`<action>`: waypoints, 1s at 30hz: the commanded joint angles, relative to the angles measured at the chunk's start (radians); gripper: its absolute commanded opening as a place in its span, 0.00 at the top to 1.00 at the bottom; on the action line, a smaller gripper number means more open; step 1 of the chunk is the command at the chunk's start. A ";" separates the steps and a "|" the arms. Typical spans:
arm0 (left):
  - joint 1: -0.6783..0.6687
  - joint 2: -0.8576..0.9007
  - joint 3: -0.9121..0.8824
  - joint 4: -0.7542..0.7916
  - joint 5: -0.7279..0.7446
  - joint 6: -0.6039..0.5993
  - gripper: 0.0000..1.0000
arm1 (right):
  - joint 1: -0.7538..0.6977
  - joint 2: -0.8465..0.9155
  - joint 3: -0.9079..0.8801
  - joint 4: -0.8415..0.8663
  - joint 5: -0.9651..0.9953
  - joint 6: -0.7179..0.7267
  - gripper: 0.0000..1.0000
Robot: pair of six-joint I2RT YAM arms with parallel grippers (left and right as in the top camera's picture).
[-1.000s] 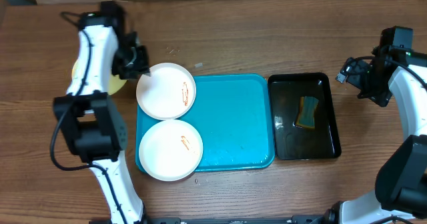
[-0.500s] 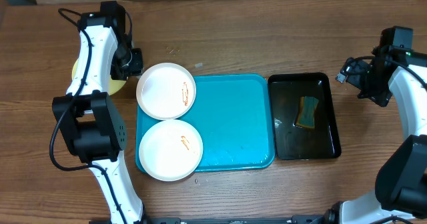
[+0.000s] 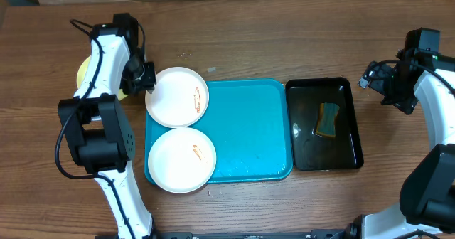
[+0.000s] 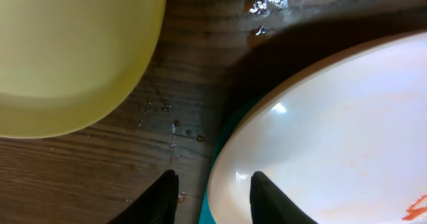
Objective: Clean dirty plates on tray and stack at the side
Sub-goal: 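Move the left gripper to the top white plate's rim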
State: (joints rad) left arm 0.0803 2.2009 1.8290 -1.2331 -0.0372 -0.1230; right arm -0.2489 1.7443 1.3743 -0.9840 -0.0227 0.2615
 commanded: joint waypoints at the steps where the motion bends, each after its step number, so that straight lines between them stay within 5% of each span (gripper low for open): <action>1: -0.003 -0.030 -0.017 0.004 0.061 0.012 0.69 | -0.006 0.000 0.013 0.005 -0.001 0.003 0.00; 22: -0.009 -0.030 -0.055 0.065 0.012 0.048 0.70 | -0.006 0.000 0.013 0.005 -0.001 0.004 0.00; 30: -0.040 -0.030 -0.104 0.084 0.088 0.031 0.91 | -0.006 0.000 0.013 0.005 -0.001 0.003 0.00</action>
State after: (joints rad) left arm 0.0628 2.2009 1.7340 -1.1454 -0.0101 -0.0963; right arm -0.2489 1.7443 1.3743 -0.9840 -0.0223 0.2619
